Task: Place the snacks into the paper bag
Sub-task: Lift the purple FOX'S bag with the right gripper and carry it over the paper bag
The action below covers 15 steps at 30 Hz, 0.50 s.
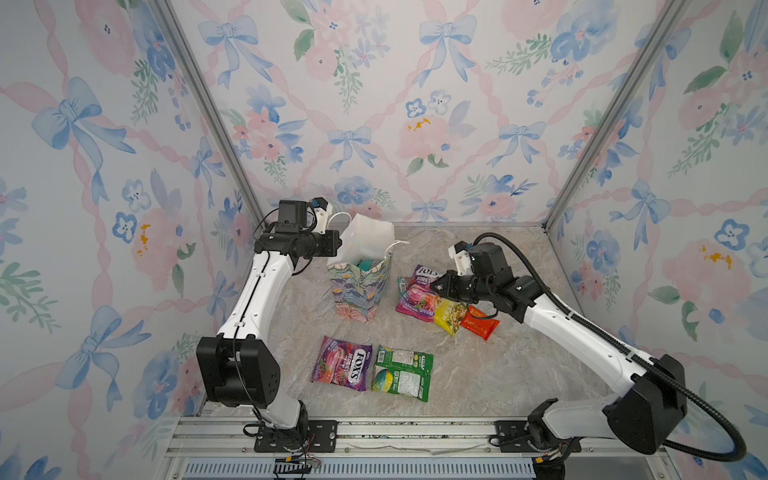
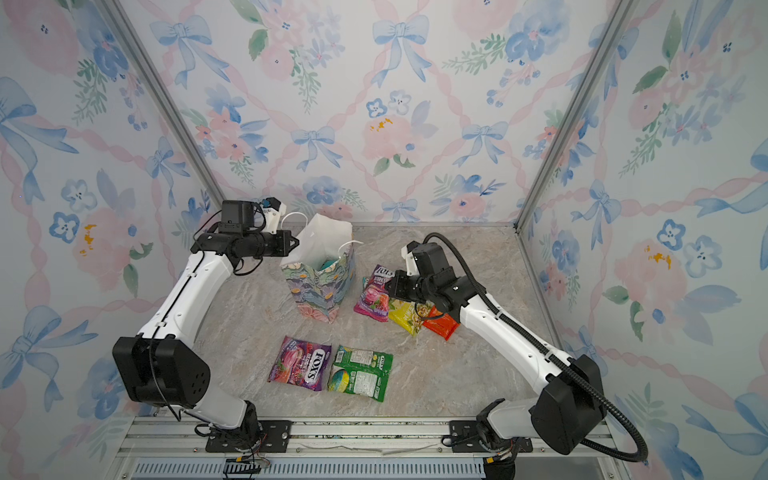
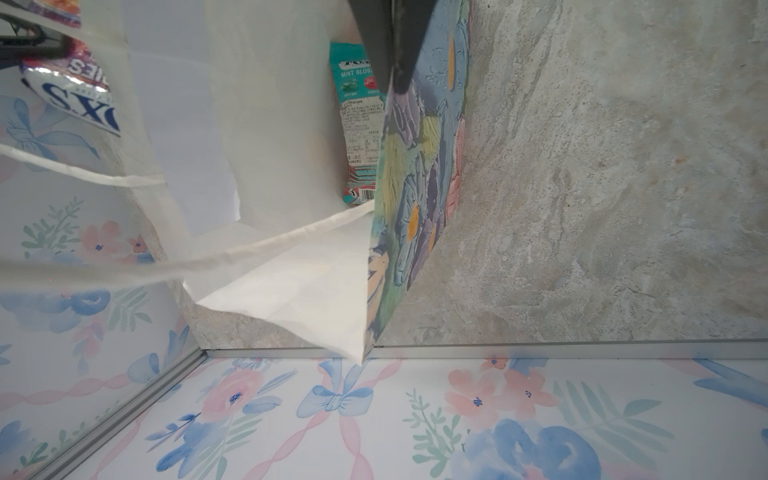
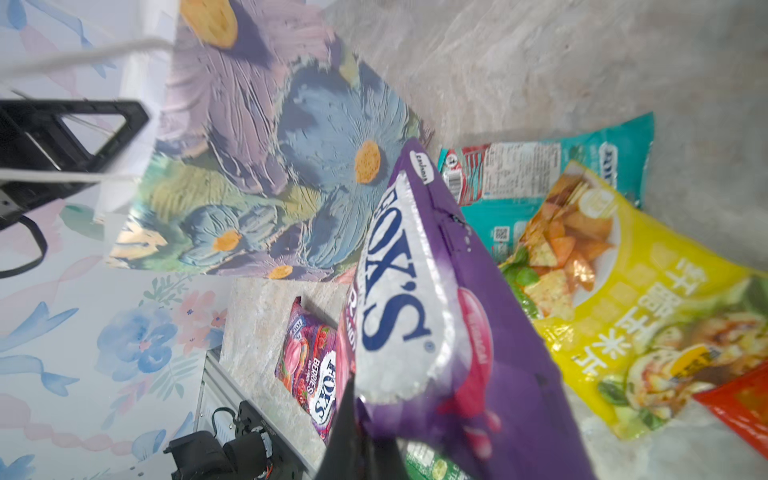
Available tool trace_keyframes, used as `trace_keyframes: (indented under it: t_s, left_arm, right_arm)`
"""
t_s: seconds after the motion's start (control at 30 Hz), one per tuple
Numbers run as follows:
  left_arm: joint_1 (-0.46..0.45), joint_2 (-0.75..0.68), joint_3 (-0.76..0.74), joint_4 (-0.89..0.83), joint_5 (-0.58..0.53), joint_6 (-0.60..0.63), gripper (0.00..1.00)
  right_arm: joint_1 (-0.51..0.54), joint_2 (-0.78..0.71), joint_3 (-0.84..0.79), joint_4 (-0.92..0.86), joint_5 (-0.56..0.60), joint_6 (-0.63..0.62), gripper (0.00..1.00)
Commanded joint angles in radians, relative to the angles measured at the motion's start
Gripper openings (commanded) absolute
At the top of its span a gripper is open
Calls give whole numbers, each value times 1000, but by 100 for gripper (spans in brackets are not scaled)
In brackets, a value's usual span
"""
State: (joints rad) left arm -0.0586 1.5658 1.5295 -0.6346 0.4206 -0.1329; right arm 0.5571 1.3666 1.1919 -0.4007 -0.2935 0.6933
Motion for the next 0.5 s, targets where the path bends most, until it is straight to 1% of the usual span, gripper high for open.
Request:
trace_keyframes:
  t_s: [0.0,0.23,0.37,0.47]
  left_arm:
    - [-4,-20,-11,-11,10,1,0]
    - [-4,-16,-10,-10,10,3,0]
    - [-5,-17,-11,-10,10,3,0]
    - [-7,-17,-11,-10,10,3,0]
  right_arm:
    - [-56,13,104,20,29,-98,0]
    - [-127,98,295,21,58,-175,0]
    - [-146,159,420,8,73,-222,0]
    - [-155,193,486,18,81,-231,0]
